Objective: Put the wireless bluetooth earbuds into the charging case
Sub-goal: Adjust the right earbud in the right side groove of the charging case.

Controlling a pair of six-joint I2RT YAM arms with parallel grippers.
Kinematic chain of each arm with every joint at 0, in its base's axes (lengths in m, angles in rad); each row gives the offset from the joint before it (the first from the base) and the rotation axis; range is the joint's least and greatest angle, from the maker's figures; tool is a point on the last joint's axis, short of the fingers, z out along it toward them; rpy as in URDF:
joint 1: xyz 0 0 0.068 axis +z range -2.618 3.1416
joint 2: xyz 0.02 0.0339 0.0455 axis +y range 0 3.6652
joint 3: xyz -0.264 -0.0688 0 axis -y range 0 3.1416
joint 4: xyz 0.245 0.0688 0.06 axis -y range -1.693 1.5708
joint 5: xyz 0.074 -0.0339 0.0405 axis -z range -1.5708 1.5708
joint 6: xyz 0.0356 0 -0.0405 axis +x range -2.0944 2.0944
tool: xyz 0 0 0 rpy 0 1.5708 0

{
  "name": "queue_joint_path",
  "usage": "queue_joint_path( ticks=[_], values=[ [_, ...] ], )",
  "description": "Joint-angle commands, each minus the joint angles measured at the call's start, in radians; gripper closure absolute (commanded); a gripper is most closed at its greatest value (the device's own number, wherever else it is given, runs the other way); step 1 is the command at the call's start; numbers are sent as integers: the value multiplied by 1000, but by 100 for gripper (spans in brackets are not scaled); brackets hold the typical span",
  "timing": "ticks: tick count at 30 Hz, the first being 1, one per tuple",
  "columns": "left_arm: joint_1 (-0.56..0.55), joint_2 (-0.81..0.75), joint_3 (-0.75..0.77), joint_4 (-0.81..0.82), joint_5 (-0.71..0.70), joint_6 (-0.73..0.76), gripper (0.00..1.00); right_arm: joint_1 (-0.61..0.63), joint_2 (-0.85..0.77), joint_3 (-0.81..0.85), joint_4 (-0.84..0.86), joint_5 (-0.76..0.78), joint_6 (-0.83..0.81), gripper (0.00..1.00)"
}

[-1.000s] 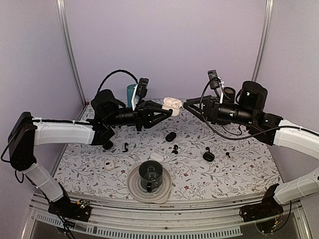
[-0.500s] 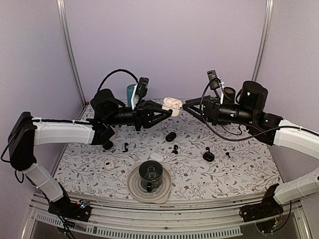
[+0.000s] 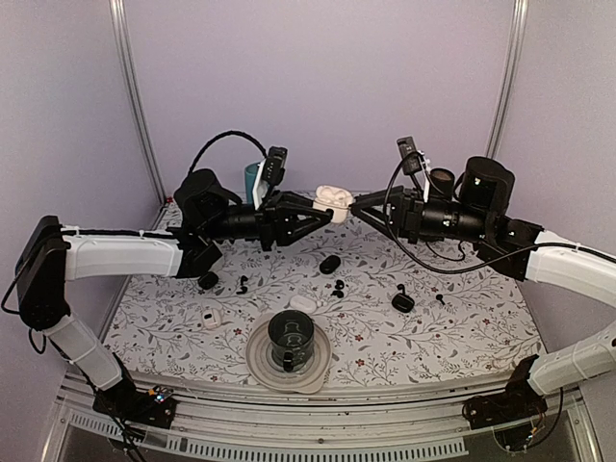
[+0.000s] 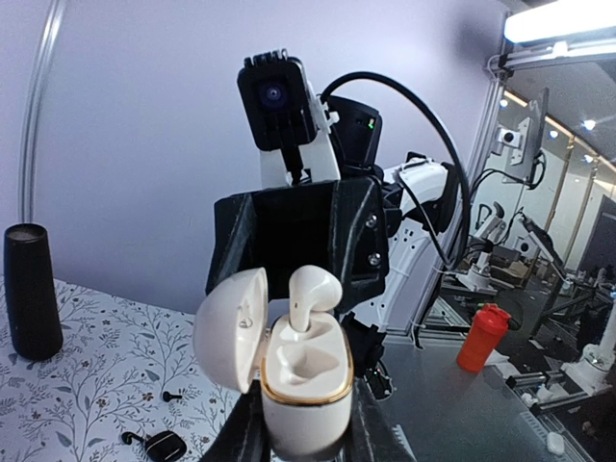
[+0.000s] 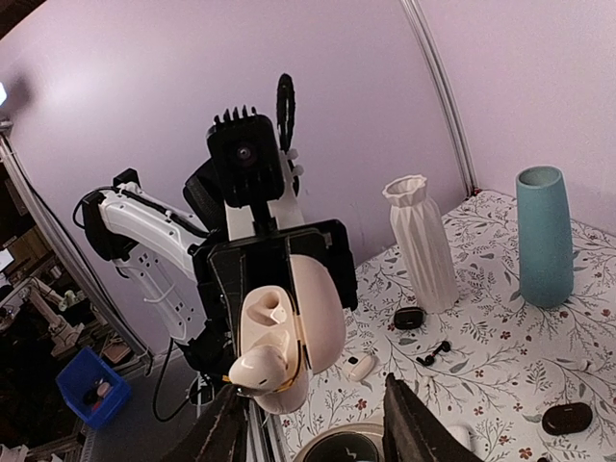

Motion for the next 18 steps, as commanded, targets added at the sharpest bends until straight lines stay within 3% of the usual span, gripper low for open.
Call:
queue_joint_path(
  ticks=[1, 18],
  values=[
    [-4, 7, 36, 0, 10, 22, 100, 9, 20, 16, 30, -19, 9, 52],
    [-11, 7, 47, -40, -19, 49, 100, 34, 0, 60, -42, 75, -20, 57]
  ],
)
